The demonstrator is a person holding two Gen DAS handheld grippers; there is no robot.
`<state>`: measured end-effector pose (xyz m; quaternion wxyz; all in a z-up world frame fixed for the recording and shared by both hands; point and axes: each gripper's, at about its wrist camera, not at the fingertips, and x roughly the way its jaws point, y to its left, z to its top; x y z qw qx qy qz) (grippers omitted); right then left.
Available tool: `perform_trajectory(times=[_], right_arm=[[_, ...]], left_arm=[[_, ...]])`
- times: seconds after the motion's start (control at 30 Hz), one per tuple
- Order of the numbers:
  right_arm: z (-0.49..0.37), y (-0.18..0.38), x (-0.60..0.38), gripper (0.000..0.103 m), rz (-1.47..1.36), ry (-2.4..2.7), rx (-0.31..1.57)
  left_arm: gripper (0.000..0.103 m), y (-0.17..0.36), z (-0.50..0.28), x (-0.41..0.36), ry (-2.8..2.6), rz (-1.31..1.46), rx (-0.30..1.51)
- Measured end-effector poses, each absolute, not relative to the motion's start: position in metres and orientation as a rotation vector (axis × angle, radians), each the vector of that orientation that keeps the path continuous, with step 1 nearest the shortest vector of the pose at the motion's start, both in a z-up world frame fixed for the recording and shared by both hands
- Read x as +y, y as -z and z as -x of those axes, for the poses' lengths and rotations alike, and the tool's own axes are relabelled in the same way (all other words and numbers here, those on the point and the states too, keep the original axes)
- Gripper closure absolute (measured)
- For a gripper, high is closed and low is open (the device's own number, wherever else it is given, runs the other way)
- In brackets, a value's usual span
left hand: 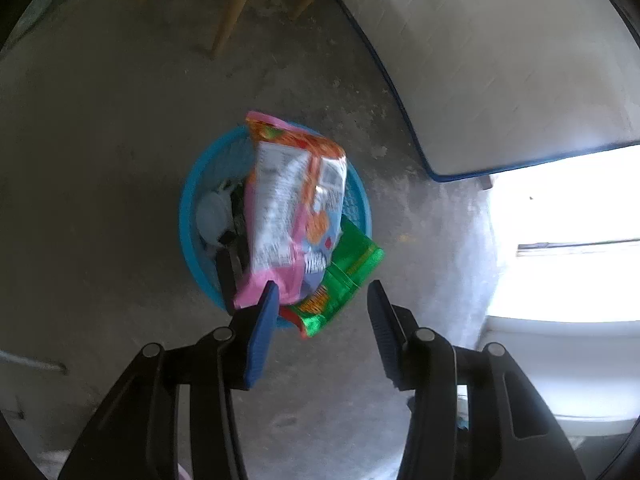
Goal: Collect trash
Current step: 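Open the left gripper over the wastebasket to drop the pink bag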
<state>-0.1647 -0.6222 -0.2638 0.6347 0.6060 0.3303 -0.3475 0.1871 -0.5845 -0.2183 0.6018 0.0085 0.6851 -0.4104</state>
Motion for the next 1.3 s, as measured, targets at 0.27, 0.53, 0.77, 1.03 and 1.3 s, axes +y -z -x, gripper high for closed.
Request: perform_trajectory(times=[0.27, 0.53, 0.77, 1.03, 1.3], right_arm=[[0.100, 0.229, -0.628, 0.040, -1.139, 0.726, 0.786], [-0.044, 0.263, -0.652, 0.062, -0.919, 0.570, 0.940], [-0.103, 0.371, -0.681, 0.078, -0.871, 0.706, 1.207], [-0.112, 0.419, -0.691, 0.078, -0.813, 0.793, 1.297], [-0.097, 0.391, -0.701, 0.056, -0.849, 0.756, 1.212]], left_arm=[[0.059, 0.124, -0.179, -0.548, 1.103, -0.097, 1.394], [0.049, 0.016, -0.155, -0.387, 1.158, -0.210, 1.109], [0.046, 0.003, -0.135, -0.220, 0.998, -0.085, 1.035], [0.046, 0.021, -0.123, -0.117, 0.738, 0.011, 1.043], [0.046, 0.023, -0.121, -0.105, 0.736, 0.066, 1.015]])
